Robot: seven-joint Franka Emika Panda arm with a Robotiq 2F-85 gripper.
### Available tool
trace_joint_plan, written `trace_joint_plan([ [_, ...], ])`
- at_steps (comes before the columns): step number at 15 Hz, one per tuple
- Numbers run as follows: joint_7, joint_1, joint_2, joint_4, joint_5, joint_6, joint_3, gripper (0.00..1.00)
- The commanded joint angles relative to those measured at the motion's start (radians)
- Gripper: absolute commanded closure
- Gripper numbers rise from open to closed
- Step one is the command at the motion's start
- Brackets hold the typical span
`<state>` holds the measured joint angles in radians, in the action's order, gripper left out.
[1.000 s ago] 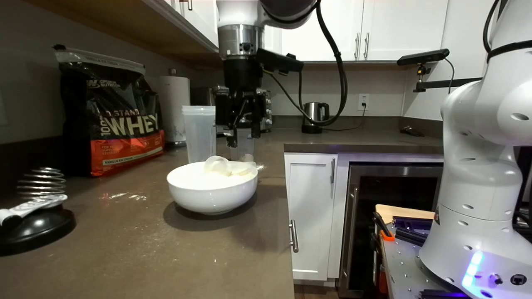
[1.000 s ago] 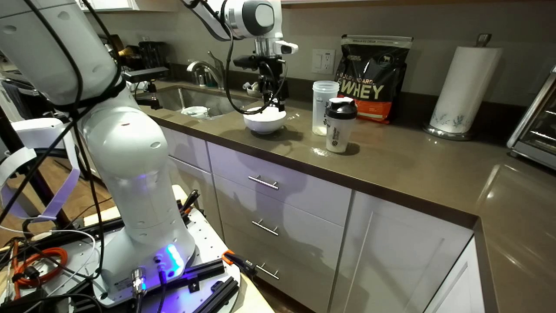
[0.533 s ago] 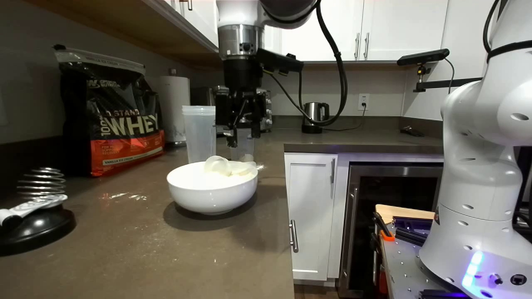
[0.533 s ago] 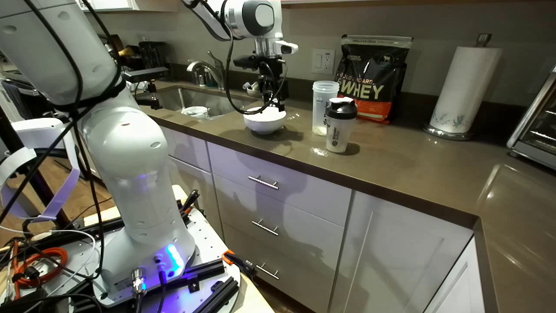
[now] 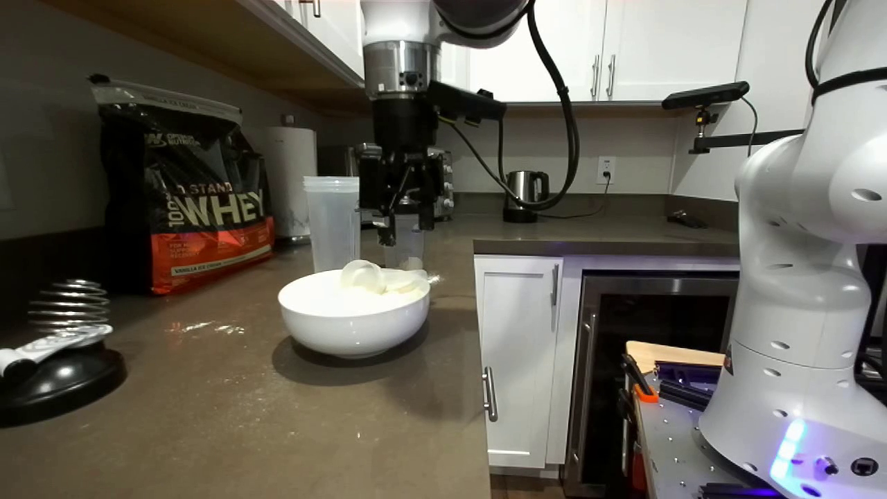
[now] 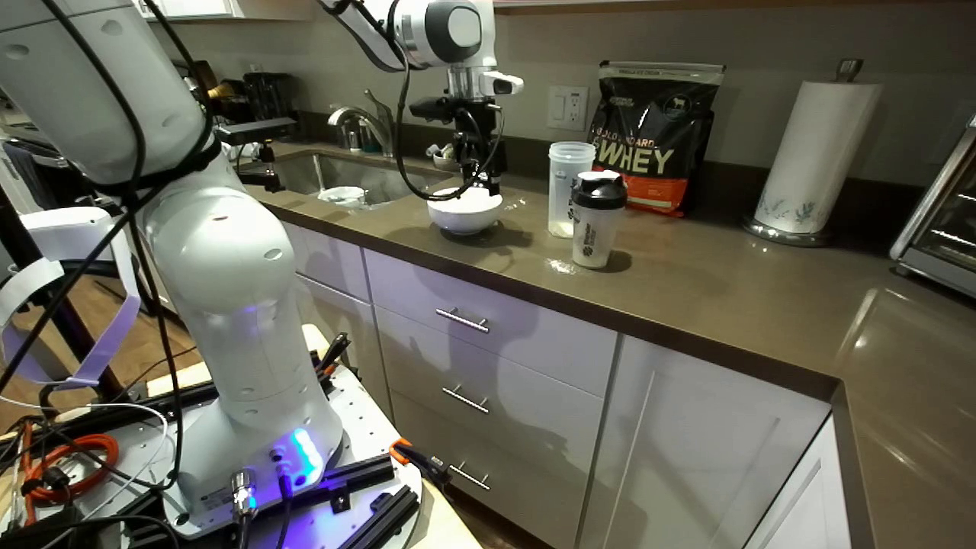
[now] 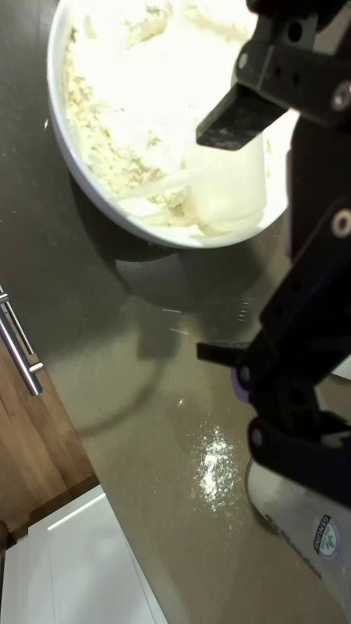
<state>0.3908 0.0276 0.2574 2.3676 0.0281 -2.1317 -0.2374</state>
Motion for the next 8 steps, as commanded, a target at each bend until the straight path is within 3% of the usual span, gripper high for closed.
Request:
trace_joint_plan([
  [1, 0.005, 0.022, -0.001, -0.001, 0.006, 0.002, 0.021, 0.0],
  [8, 0.002, 0.048, -0.001, -0.003, 0.004, -0.012, 0.023, 0.0],
])
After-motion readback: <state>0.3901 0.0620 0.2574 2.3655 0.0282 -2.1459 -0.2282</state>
